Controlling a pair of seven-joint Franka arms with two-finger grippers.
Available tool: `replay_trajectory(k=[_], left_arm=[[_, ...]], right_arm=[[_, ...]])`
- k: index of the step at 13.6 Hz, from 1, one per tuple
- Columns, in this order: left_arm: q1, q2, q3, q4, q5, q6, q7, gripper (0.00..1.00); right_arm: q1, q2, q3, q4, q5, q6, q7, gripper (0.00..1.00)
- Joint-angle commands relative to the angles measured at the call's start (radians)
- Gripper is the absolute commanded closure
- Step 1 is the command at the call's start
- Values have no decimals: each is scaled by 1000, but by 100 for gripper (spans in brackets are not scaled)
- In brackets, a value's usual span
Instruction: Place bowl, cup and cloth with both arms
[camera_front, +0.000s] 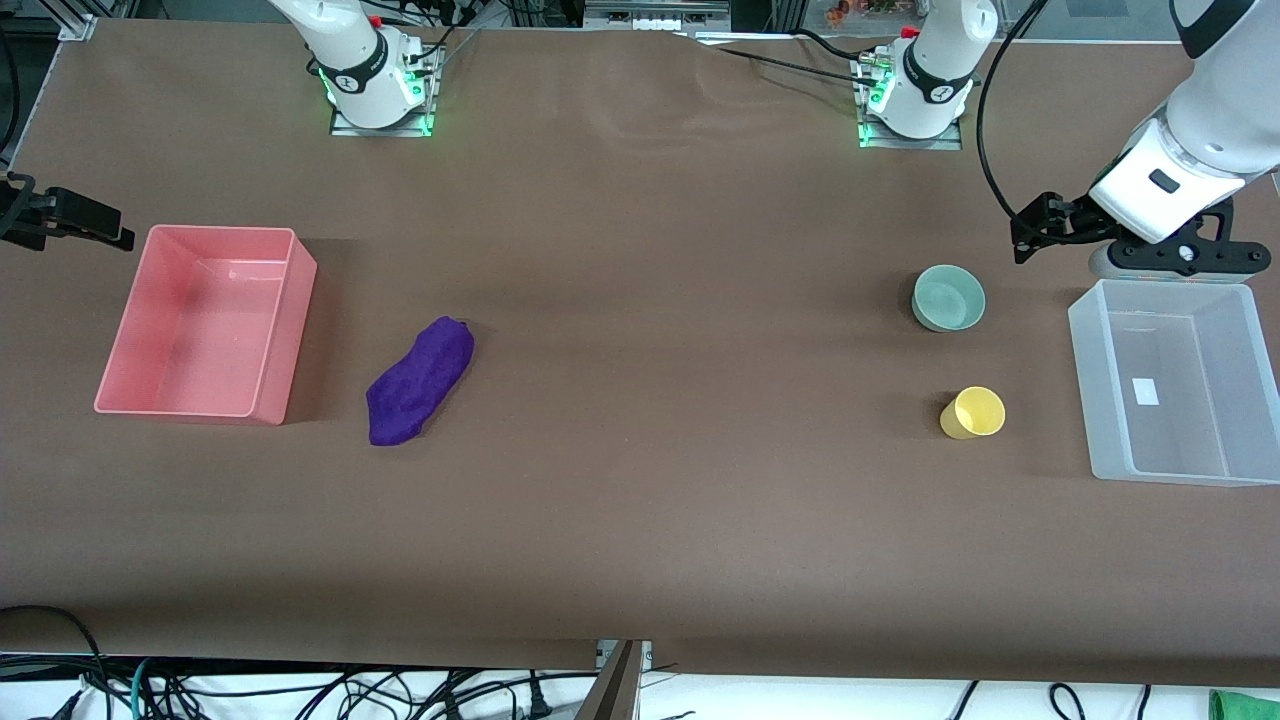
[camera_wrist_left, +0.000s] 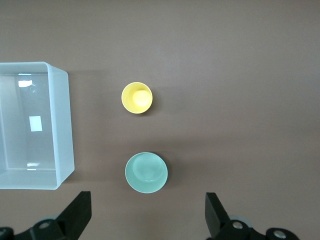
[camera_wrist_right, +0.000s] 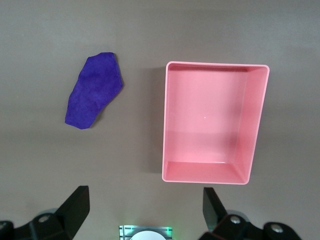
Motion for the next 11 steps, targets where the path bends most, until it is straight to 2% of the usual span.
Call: replay_trajectory(k=[1, 11], left_arm=[[-3, 11, -3, 30, 15, -28, 12, 0], [-1, 13, 0, 26, 12, -58, 13, 0]], right_arm=[[4, 12, 1, 31, -13, -17, 7, 0], [6, 12, 1, 31, -8, -17, 8, 0]])
